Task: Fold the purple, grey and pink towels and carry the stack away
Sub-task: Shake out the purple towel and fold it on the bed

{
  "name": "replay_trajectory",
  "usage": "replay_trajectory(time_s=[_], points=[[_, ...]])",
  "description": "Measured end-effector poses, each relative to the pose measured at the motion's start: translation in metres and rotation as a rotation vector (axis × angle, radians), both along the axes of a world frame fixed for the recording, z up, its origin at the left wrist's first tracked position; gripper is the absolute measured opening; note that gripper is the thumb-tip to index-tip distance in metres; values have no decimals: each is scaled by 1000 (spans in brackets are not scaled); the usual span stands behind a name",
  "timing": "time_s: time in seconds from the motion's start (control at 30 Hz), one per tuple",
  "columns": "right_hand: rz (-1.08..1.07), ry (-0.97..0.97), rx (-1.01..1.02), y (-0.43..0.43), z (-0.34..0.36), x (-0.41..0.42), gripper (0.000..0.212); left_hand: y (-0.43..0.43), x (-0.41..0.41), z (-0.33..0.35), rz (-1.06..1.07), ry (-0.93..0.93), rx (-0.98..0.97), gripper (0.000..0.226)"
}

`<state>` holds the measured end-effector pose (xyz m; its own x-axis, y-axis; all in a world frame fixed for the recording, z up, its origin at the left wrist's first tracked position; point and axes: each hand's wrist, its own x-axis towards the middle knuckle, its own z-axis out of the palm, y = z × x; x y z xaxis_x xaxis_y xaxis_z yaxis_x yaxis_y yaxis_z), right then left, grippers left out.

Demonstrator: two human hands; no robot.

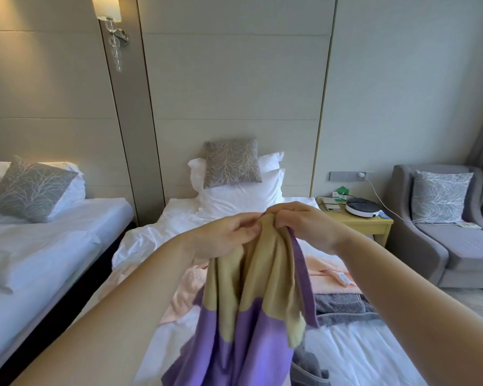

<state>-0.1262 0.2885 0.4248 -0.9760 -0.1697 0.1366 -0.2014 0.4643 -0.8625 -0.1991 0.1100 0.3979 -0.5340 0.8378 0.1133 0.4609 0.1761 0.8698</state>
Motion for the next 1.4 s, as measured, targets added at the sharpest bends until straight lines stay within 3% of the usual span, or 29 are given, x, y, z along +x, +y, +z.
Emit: replay_trajectory(time_s=[0.03,0.1,0.23,0.33,0.5,0.67,0.87,0.93,1.03,1.17,1.4], points=[[-12,-1,-1,3,-1,1,19,1,1,-1,21,22,-9,24],[-55,18,34,11,-8,2,22,4,1,-1,124,68,-4,22],[-139,75,265,26,-30,4,10,8,-1,8,280,203,93,24],[-176,105,322,40,-42,9,19,4,-9,16,363,285,138,25],[-123,-43,182,57,-51,19,21,-7,-26,19,513,305,213,18],[-138,-44,233,66,-55,28,5,-16,-43,11,638,276,242,17],[-218,95,127,67,-57,30,11,-20,-50,-2,648,274,106,26],[-227,155,124,65,-55,29,17,-17,-44,-5,588,289,15,29],[-159,187,163,51,-47,26,18,4,-15,-11,315,297,-32,40],[-48,170,221,34,-41,20,16,33,18,-23,-67,102,-51,40],[-105,123,195,49,-46,22,17,29,13,-31,-57,5,-62,23]])
